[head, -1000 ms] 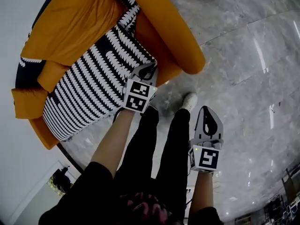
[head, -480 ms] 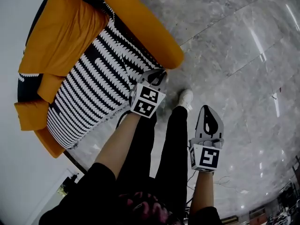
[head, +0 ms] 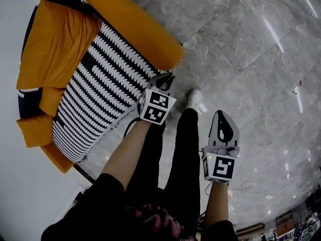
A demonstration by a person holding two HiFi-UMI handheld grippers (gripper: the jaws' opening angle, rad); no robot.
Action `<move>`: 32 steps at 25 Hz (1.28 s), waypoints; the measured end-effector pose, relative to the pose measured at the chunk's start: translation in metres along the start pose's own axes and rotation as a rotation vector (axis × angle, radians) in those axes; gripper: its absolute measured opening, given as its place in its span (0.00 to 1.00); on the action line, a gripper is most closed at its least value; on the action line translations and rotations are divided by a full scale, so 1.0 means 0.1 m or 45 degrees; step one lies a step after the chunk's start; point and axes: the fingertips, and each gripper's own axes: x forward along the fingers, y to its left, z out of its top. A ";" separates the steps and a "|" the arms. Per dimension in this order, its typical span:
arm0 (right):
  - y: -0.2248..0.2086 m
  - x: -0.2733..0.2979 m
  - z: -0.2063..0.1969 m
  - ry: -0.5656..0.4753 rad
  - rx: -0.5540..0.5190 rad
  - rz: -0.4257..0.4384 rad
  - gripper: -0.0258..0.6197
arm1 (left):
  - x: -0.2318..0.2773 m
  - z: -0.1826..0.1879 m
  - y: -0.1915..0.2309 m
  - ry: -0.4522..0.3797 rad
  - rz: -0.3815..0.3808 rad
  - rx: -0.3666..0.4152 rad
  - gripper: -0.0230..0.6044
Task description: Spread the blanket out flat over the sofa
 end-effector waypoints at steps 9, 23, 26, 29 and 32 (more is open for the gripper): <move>-0.18 0.03 -0.23 0.033 0.041 -0.010 0.07 | 0.28 -0.10 -0.06 0.063 0.076 0.019 0.09; -0.45 0.19 -0.56 0.101 0.062 0.000 0.07 | 0.84 -0.36 0.02 0.166 0.136 -0.008 0.09; -0.52 0.22 -0.65 0.110 0.073 -0.005 0.07 | 0.95 -0.44 0.05 0.186 0.148 -0.010 0.09; -0.53 0.27 -0.71 0.133 0.065 0.001 0.07 | 1.04 -0.48 0.11 0.196 0.157 0.001 0.09; -0.52 0.30 -0.78 0.157 0.063 0.008 0.07 | 1.10 -0.54 0.15 0.206 0.168 -0.001 0.09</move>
